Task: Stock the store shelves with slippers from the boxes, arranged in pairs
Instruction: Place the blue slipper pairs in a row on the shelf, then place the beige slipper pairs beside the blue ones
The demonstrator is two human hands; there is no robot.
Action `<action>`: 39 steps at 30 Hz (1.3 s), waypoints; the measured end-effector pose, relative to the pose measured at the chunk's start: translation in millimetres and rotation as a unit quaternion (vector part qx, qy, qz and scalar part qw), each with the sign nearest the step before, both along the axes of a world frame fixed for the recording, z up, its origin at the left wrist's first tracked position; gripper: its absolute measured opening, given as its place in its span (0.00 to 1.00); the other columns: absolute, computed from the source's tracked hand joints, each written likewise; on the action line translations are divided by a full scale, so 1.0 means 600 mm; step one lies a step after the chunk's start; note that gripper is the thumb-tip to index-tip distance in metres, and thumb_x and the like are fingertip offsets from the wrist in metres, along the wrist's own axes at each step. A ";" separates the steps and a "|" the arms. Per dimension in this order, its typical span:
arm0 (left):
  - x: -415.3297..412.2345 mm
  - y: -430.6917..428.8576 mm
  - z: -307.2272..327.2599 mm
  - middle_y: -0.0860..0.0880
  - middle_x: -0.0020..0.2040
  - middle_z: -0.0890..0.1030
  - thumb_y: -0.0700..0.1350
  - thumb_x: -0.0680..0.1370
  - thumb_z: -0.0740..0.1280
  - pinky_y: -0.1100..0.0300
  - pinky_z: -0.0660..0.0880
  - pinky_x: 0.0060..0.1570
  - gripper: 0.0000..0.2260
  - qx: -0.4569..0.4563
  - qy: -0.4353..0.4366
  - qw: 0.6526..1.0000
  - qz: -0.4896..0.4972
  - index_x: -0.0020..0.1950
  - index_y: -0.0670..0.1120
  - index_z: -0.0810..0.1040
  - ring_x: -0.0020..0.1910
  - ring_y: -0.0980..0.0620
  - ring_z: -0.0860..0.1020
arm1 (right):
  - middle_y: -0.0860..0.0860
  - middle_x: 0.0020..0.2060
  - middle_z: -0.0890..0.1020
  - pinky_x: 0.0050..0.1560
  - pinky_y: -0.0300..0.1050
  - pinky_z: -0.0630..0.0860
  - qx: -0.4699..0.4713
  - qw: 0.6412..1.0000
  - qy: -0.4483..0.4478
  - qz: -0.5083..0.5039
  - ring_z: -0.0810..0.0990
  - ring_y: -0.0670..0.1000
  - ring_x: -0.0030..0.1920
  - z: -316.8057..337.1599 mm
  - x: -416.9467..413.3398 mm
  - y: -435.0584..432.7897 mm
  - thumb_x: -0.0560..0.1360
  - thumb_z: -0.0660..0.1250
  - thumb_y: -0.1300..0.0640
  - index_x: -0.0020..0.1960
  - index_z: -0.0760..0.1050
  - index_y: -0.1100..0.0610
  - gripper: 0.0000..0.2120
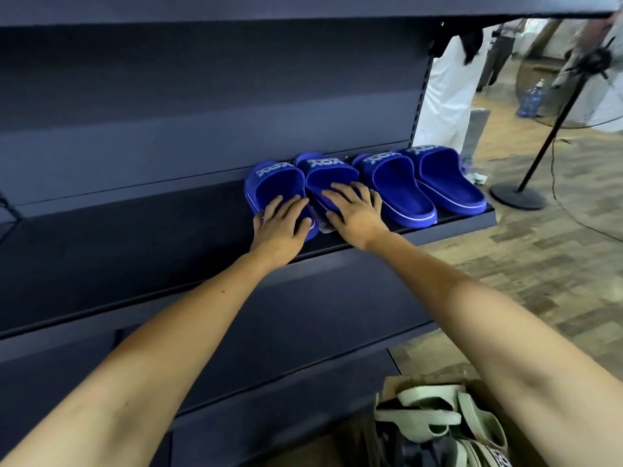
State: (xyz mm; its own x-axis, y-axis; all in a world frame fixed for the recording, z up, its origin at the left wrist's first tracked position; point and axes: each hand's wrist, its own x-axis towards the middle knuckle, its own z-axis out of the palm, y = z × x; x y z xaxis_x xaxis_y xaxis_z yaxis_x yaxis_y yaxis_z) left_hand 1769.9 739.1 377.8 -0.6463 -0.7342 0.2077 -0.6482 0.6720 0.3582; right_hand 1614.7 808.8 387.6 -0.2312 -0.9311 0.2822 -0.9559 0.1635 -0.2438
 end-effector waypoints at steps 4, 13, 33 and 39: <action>-0.002 0.045 -0.006 0.54 0.77 0.54 0.51 0.81 0.54 0.49 0.49 0.71 0.23 -0.044 0.034 0.998 -0.029 0.76 0.52 0.55 0.76 0.51 0.45 | 0.46 0.75 0.57 0.71 0.53 0.48 -0.004 1.000 0.025 -0.010 0.53 0.54 0.74 -0.012 0.003 0.043 0.79 0.57 0.53 0.74 0.59 0.48 0.24; -0.006 0.190 -0.090 0.53 0.76 0.57 0.47 0.80 0.57 0.49 0.55 0.70 0.22 0.002 0.009 0.983 -0.186 0.74 0.50 0.59 0.75 0.50 0.51 | 0.48 0.73 0.60 0.69 0.50 0.53 0.109 0.989 -0.008 -0.099 0.58 0.54 0.72 -0.106 0.026 0.251 0.76 0.60 0.56 0.73 0.60 0.50 0.26; -0.079 0.479 -0.374 0.47 0.74 0.61 0.45 0.80 0.59 0.57 0.56 0.70 0.19 0.298 -0.247 0.881 -0.272 0.71 0.45 0.66 0.72 0.47 0.60 | 0.57 0.62 0.75 0.60 0.44 0.69 0.414 0.824 -0.310 -0.233 0.73 0.56 0.63 -0.438 0.021 0.640 0.78 0.58 0.59 0.66 0.71 0.58 0.17; -0.144 0.564 -0.519 0.48 0.71 0.66 0.44 0.80 0.59 0.56 0.61 0.69 0.16 0.364 -0.254 0.863 -0.239 0.68 0.45 0.69 0.69 0.47 0.65 | 0.58 0.57 0.78 0.59 0.45 0.70 0.433 0.760 -0.370 -0.313 0.75 0.57 0.61 -0.594 -0.020 0.757 0.78 0.57 0.59 0.62 0.73 0.61 0.15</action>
